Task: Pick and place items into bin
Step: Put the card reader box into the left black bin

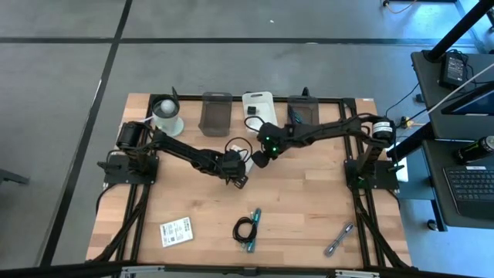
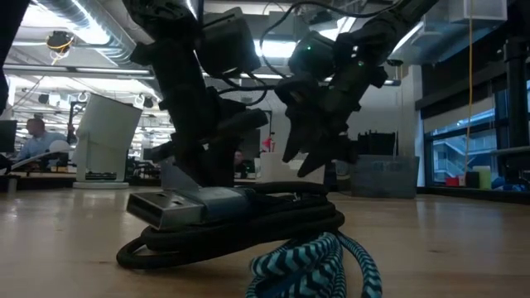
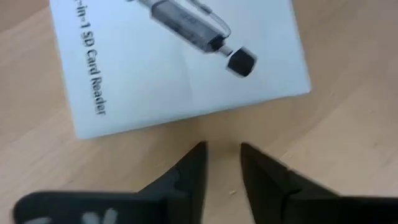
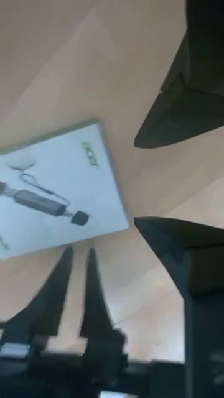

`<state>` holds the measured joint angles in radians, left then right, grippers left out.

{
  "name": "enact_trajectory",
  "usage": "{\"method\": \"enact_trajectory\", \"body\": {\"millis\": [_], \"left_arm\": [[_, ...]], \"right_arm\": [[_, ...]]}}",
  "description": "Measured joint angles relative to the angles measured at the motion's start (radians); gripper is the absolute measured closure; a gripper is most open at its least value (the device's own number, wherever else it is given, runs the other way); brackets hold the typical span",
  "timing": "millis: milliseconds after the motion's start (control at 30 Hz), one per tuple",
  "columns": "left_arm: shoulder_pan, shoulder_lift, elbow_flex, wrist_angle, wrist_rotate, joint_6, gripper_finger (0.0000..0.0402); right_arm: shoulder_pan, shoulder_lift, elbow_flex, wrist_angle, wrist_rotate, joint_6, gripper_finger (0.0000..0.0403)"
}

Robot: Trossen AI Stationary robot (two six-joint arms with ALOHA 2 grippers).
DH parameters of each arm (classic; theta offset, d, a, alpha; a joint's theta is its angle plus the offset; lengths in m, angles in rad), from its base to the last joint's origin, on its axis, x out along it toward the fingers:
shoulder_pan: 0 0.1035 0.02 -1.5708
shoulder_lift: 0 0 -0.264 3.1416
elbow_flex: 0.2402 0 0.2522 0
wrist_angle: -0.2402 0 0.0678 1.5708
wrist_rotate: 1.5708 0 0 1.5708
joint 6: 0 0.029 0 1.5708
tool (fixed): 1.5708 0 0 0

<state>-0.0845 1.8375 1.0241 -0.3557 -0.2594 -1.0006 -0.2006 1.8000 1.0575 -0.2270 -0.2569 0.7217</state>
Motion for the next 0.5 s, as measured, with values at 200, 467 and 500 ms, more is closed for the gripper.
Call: {"method": "enact_trajectory", "body": {"millis": [200,467,500], "left_arm": [[0.0,-0.067,0.0,-0.001,-0.017,0.0,0.0317],[0.01,-0.133,0.001,-0.001,-0.177,0.042,0.0345],[0.016,-0.128,0.001,0.001,-0.163,0.042,0.0348]], "right_arm": [[-0.015,-0.003,0.001,-0.008,0.0,-0.013,0.0188],[-0.03,-0.003,0.001,-0.008,0.0,-0.026,0.0185],[-0.034,-0.003,0.001,-0.007,0.0,-0.027,0.0185]]}}
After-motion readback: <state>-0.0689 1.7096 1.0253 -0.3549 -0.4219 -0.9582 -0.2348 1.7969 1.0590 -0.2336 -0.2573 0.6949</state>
